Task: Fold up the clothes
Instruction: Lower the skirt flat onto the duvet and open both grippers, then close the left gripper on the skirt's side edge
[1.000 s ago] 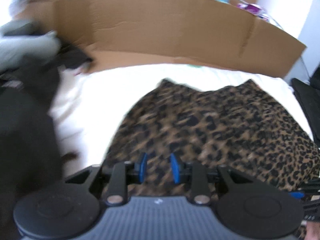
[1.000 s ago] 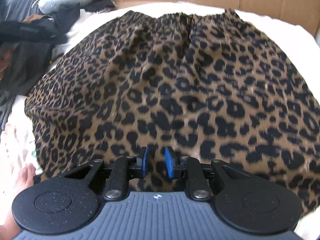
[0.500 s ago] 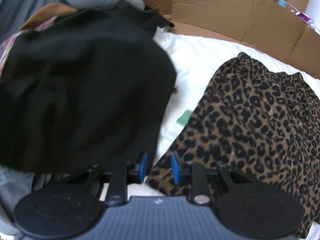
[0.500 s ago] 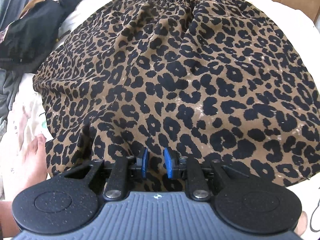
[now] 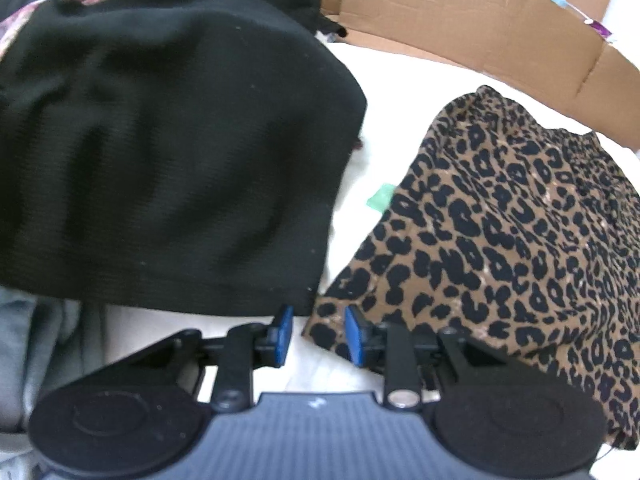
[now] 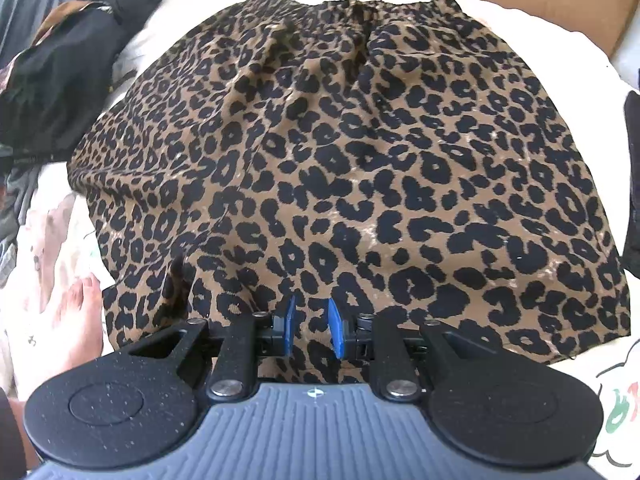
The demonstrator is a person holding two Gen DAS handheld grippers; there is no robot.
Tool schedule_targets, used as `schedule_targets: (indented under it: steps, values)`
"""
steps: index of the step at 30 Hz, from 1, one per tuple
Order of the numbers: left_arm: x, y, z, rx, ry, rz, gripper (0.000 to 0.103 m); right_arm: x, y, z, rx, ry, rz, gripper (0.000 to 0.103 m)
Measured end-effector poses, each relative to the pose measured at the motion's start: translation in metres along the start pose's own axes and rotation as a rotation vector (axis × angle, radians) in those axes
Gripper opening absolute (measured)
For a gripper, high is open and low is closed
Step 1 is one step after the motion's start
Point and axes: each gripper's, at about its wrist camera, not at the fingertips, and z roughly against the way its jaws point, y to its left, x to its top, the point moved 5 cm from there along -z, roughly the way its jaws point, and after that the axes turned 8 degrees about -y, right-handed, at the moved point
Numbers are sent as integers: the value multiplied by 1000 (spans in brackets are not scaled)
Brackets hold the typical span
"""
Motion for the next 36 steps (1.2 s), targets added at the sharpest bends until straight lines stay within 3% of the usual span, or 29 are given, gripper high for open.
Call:
schedule_targets:
  steps: [8, 20, 22, 23, 24, 31, 36]
  values:
    - [-6, 12, -13, 3, -11, 59, 31, 0, 8, 0, -33, 27, 50, 24]
    - [-16, 7, -16, -17, -35, 51, 32, -4, 14, -9, -36, 59, 65, 24]
    - [-15, 7, -14, -25, -35, 58, 24, -5, 13, -11, -37, 64, 58, 24]
    - [-14, 8, -13, -29, -35, 61, 11, -5, 13, -11, -38, 65, 57, 24]
    - [-13, 8, -13, -34, -34, 65, 8, -6, 13, -12, -39, 66, 55, 24]
    - [3, 9, 19, -143, -89, 148, 7, -7, 8, -12, -43, 63, 35, 24]
    - [11, 4, 21, -200, -103, 127, 7, -9, 6, -15, -39, 63, 22, 24]
